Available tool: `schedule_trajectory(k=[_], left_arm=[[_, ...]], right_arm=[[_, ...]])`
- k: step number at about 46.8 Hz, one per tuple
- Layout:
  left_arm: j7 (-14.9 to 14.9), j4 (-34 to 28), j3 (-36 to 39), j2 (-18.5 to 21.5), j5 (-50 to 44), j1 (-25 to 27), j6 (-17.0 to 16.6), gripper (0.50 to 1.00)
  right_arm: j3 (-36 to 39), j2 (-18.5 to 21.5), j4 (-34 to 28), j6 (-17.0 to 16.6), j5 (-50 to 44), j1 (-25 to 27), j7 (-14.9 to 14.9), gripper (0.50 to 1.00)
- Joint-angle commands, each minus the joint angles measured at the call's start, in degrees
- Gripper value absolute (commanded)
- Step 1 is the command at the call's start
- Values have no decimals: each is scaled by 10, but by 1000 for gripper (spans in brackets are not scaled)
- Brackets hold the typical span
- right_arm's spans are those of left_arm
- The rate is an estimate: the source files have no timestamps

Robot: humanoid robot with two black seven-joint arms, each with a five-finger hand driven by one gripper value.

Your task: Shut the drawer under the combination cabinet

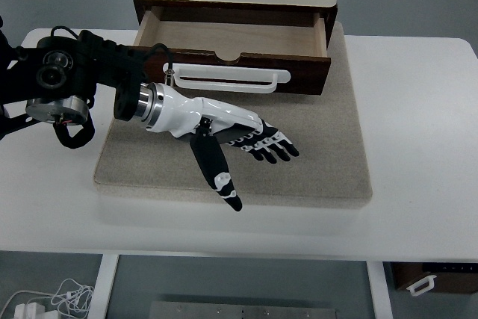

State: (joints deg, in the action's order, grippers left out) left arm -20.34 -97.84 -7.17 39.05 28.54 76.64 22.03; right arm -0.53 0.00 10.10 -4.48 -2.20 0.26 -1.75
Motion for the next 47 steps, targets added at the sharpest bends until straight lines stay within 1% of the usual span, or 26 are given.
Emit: schedule_trajectory(k=[1,6,11,18,24,29,40,47], left_arm=[[-32,17,3,-14,35,-1,2,1000],[-64,40,4,-37,43,4,1,1000],[-76,66,4,-65,44,8,-1,1000],[-102,98,5,-95,48,8,1,1000],[-108,127,5,-122,58,4,1,1000],[-111,136,7,-134,65,4,1,1000],[-115,173,7,-137,65,16,1,1000],[-116,180,7,-137,66,26,0,1000]], right_arm=[[0,0,-1,0,0,0,0,952],[0,0,0,0,0,0,0,952],[0,0,-1,0,0,0,0,952],[0,0,0,0,0,0,0,952],[0,0,0,0,0,0,0,952],[0,0,-1,0,0,0,0,952],[0,0,0,0,0,0,0,952],[0,0,0,0,0,0,0,952]])
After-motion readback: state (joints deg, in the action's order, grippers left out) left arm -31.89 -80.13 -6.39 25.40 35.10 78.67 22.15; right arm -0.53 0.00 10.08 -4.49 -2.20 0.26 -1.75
